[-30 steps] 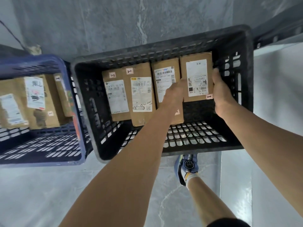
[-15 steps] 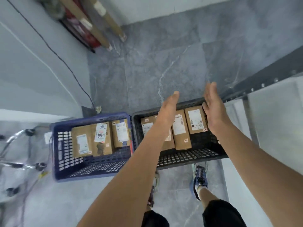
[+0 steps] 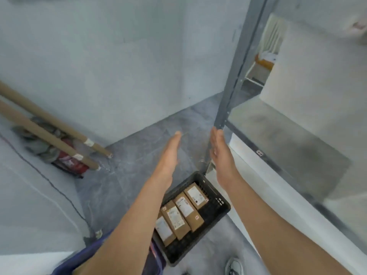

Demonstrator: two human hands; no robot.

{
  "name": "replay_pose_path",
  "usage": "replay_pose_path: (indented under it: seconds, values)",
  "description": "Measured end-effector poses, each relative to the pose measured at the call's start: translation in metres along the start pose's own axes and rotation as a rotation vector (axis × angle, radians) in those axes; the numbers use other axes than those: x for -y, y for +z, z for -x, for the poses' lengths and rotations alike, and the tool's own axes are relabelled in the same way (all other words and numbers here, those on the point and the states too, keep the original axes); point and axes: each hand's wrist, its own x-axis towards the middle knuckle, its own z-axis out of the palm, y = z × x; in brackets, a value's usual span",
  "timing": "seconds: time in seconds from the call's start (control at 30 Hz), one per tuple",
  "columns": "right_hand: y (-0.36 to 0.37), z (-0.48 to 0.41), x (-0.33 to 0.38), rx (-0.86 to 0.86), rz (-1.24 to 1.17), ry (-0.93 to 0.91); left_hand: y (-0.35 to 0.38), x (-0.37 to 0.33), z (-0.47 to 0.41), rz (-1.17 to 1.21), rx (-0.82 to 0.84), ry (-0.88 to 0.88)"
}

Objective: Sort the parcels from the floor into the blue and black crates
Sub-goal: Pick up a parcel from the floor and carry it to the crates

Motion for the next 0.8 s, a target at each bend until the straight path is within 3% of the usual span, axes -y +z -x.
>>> replay_pose_path:
  seconds: [0.37, 0.57, 0.8]
  values:
    - [-0.11, 0.15, 0.13, -0.373, 0.012, -0.291, 0.167, -0.067, 0.125, -0.103, 0.439, 0.233]
    - [-0.201, 0.275, 0.149, -0.611, -0.014, -0.442, 0.27, -0.044, 0.231, -0.168, 0.692, 0.265]
    - [-0.286, 0.469, 0.119, -0.946, -0.076, -0.478, 0.361, 0.027, 0.397, -0.268, 1.018, 0.249]
